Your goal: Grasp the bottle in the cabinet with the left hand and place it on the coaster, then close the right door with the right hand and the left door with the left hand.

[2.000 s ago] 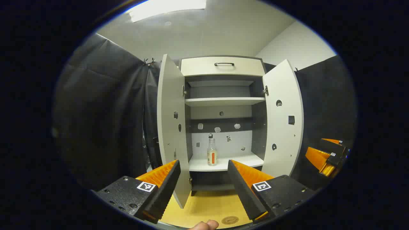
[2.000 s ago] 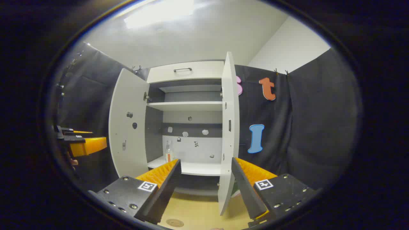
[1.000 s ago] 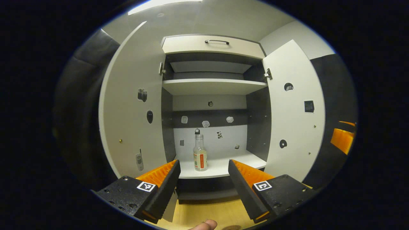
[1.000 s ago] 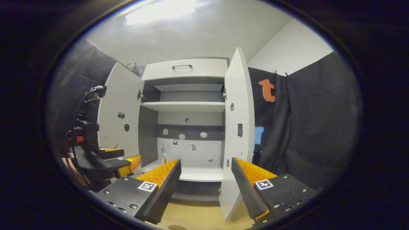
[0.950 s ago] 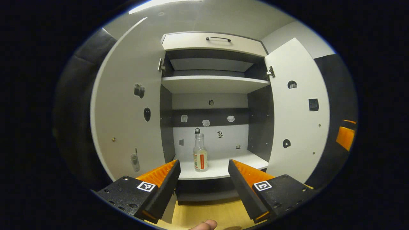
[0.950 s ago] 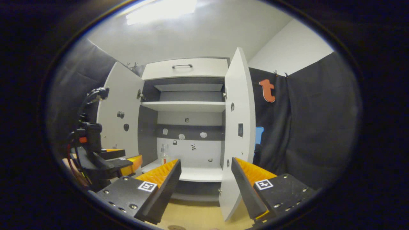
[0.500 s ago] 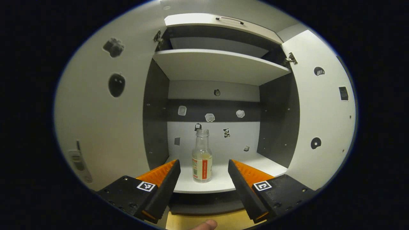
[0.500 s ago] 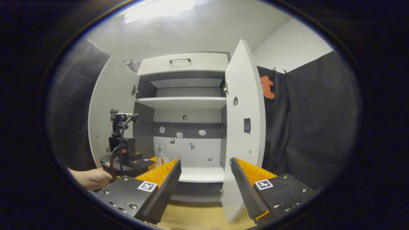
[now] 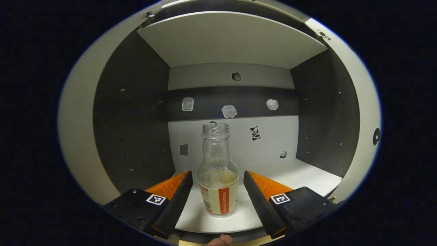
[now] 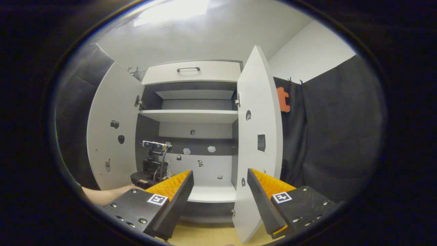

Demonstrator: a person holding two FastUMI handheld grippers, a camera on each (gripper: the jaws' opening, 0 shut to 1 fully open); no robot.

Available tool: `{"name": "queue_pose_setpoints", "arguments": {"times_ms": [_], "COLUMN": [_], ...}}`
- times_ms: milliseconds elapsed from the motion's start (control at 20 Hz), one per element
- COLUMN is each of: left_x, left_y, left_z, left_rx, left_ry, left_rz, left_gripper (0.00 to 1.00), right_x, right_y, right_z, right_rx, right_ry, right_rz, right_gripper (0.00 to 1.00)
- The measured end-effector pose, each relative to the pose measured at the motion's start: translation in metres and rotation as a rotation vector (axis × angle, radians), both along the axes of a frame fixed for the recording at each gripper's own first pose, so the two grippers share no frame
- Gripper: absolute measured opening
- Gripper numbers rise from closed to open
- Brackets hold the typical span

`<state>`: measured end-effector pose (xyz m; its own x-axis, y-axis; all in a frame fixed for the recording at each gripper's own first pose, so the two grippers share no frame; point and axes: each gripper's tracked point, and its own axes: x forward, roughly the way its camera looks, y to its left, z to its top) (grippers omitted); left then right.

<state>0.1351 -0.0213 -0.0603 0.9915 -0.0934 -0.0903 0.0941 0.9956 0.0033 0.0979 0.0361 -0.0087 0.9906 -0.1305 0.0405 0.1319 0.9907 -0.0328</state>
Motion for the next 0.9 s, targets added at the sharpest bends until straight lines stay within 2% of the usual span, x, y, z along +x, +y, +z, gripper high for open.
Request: {"name": "queue_pose_setpoints", "arguments": {"times_ms": [50,100,150,200,250,300,450,550,800,900], "left_x": [0.001,-0.001,-0.004,-0.020,-0.028,-0.036,-0.058,-0.084,-0.164,-0.196], "left_y": [0.001,-0.005,-0.008,-0.007,-0.007,-0.009,-0.010,-0.017,-0.020,-0.017], "left_z": [-0.003,-0.006,-0.012,-0.008,-0.002,0.010,0.047,0.067,0.086,0.078], "left_rx": [0.000,-0.002,-0.003,-0.001,-0.007,-0.019,-0.024,-0.038,-0.102,-0.106], "left_ry": [0.015,0.040,0.085,0.104,0.090,0.052,-0.027,-0.049,-0.044,-0.022], "left_rz": [0.007,-0.023,-0.050,-0.063,-0.070,-0.079,-0.106,-0.126,-0.161,-0.151], "left_gripper": [0.95,0.95,0.93,0.83,0.80,0.80,0.80,0.80,0.79,0.80], "right_x": [-0.004,-0.008,-0.014,-0.020,-0.025,-0.031,-0.048,-0.056,-0.084,-0.096], "right_y": [-0.003,-0.007,-0.013,-0.016,-0.017,-0.019,-0.023,-0.021,-0.019,-0.019], "right_z": [-0.004,-0.008,-0.011,-0.011,-0.010,-0.007,-0.008,-0.009,-0.003,-0.003], "right_rx": [-0.004,-0.011,-0.017,-0.020,-0.020,-0.020,-0.011,0.031,0.055,0.033], "right_ry": [0.018,0.035,0.050,0.058,0.057,0.052,0.046,0.053,0.044,0.047], "right_rz": [-0.014,-0.032,-0.052,-0.059,-0.060,-0.058,-0.052,-0.035,0.009,0.027], "right_gripper": [0.93,0.96,0.93,0.99,0.93,0.96,0.93,0.93,0.98,0.95]}}
